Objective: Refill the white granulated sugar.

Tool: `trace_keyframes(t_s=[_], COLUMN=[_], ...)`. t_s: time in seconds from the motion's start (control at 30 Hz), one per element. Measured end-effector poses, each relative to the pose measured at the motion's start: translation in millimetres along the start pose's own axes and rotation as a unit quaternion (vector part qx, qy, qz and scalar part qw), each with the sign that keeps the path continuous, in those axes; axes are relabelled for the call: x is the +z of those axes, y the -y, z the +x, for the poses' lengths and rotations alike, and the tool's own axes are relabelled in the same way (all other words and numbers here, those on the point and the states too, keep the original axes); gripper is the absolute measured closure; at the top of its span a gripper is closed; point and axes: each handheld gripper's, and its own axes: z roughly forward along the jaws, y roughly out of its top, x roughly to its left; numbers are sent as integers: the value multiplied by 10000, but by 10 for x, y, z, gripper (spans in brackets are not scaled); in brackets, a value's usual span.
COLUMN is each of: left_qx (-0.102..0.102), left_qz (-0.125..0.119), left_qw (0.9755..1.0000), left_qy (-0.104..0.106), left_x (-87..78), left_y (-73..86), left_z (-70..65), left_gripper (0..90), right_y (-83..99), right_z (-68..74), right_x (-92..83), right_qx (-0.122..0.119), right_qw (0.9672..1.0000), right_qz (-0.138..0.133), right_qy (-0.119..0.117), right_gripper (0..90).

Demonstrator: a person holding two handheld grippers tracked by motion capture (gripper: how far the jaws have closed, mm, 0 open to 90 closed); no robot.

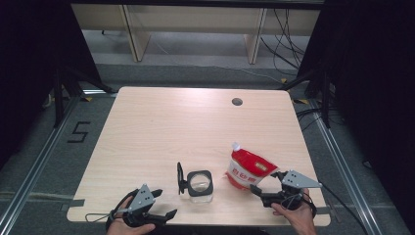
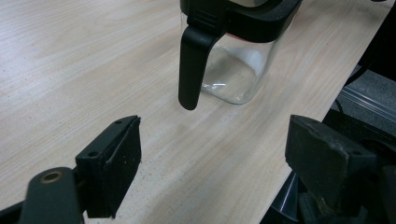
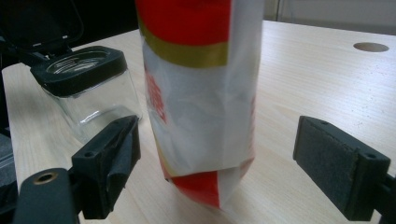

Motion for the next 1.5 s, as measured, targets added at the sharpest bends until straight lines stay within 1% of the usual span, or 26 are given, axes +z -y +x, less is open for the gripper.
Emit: trace_keyframes(t_s=[0.03,0.1,0.13,0.2,0.23,0.27,0.33,0.37,0.43,0.6,0.63,0.7,0.73,0.87,0.9,0.93,1.03,1.1,1.13,1.2,1.23,1.27,1.4,1.43,1.47,1.5], left_qx=[3,-48,13,-2,-105,-40,-11,-5,-15,-74,46,163,108,-9,68,154,148,175,150,128,153,-35,157,81,-6,12], left_qz=[-3,-57,-18,-91,-133,-76,-59,-50,-60,-91,-2,-60,-67,-55,-20,-1,-2,20,2,-43,-26,-61,-24,-33,-43,-37], left_qw=[10000,10000,10000,10000,9999,10000,10000,10000,10000,9999,10000,9998,9999,10000,9999,9999,9999,9998,9998,9999,9998,9999,9998,9999,10000,10000], left_qy=[0,5,12,26,14,1,5,2,9,0,-61,-39,-46,-51,-73,-74,-75,-97,-99,-72,-79,-95,-79,-82,-87,-87], left_x=[1,4,-8,-8,-1,-3,-6,-6,-3,1,-13,-17,-16,-8,-11,-13,-13,-13,-11,-10,-14,-5,-14,-12,-9,-10], left_y=[0,-3,-5,-2,1,2,0,-1,-1,1,-1,-8,-6,1,-1,-8,-9,-7,-6,-6,-9,-2,-9,-7,-4,-4], left_z=[-1,-10,3,4,-11,2,3,2,1,-6,14,26,25,14,24,35,32,36,31,28,35,17,34,25,15,17], left_gripper=[180,180,180,180,180,180,180,180,180,180,180,180,180,180,180,180,179,180,180,180,180,180,180,180,180,180], right_y=[5,-3,4,3,3,4,5,7,2,-6,-9,-13,-21,-20,-18,-19,-25,-23,-17,-21,-16,-23,-19,-12,-7,-7], right_z=[25,35,17,2,2,36,22,13,-6,13,8,31,15,9,14,6,19,-3,8,-8,5,-8,-15,-17,-26,-26], right_x=[11,20,45,90,90,91,126,140,174,196,203,210,246,271,282,315,308,342,358,368,377,397,428,457,482,482], right_qx=[59,76,-96,-128,-128,48,-90,-149,-363,-275,-294,-188,-382,-455,-387,-512,-381,-560,-365,-481,-337,-373,-332,-260,-258,-258], right_qw=[9999,10000,9999,9999,9999,10000,9999,9998,9993,9996,9995,9998,9991,9988,9992,9983,9991,9982,9991,9984,9990,9986,9988,9989,9982,9982], right_qz=[-55,63,-89,-59,-59,61,146,85,-3,76,63,-18,-173,-137,-99,-284,-144,-216,-167,-272,-282,-340,-287,-275,-239,-239], right_qy=[108,-14,98,7,7,7,22,120,74,33,-17,-17,-46,-62,-85,-4,-128,-55,-125,-113,-123,-186,-196,-269,-493,-493], right_gripper=[157,156,156,156,156,156,156,156,156,158,159,159,161,160,160,161,163,166,174,190,190,190,193,199,207,207])
